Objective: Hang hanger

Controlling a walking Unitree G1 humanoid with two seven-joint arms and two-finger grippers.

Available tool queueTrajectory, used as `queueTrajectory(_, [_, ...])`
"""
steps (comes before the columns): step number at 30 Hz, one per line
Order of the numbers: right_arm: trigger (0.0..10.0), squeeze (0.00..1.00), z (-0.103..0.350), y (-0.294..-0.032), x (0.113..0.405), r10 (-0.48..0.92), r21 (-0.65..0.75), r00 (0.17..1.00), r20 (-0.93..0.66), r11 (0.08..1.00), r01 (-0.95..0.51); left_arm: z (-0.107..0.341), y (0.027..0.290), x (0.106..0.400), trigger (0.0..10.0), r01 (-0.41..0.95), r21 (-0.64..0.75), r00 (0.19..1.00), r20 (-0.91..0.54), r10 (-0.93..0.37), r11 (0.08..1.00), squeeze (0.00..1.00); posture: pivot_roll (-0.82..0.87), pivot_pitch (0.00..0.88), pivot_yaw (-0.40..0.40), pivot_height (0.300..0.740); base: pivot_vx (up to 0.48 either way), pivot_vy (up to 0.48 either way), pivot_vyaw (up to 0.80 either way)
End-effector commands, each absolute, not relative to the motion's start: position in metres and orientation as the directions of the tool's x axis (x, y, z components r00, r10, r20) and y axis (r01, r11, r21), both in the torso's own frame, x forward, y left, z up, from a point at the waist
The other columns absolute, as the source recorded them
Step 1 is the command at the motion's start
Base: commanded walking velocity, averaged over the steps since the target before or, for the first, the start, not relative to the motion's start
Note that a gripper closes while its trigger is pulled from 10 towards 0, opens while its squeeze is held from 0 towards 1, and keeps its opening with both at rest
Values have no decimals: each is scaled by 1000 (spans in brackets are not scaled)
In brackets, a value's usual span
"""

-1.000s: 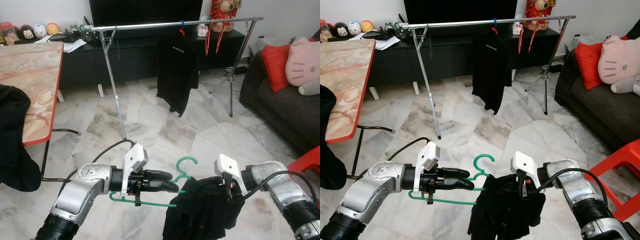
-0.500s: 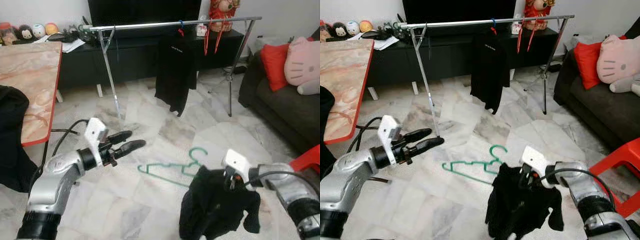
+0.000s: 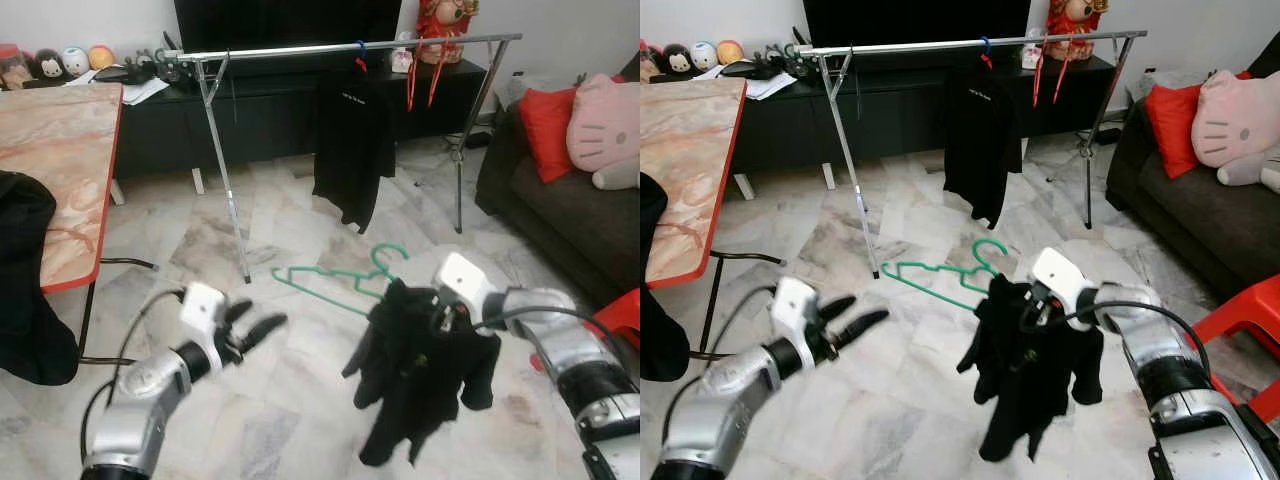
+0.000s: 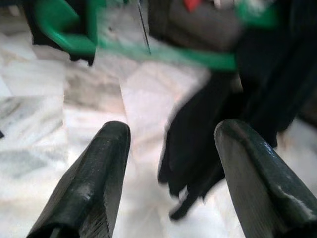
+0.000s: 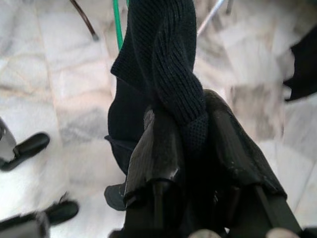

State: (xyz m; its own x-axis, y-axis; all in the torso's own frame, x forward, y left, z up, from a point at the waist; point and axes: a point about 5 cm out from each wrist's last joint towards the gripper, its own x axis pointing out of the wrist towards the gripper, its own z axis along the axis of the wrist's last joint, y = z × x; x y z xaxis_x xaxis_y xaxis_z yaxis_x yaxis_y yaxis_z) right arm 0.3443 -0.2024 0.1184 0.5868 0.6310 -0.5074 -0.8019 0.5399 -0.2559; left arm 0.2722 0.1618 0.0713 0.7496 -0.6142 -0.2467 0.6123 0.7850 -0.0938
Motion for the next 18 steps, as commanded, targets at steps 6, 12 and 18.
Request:
queueTrajectory(6, [0,0,155,-170,362,672,-349,613,-416,504,-790,45,157,275,10000,572,15,779,-325,-537,820,0,-12,0,-84,740,0,0,0])
queueTrajectory(12, [0,0,163,-137,360,736,-339,566,-371,461,-820,30,151,274,10000,555,44,788,-348,-508,830,0,-20,0,-88,740,0,0,0])
queueTrajectory(18, [0,0,165,-98,355,785,-306,526,-327,438,-845,22,147,279,10000,539,181,816,-355,-456,823,0,-15,0,-98,740,0,0,0])
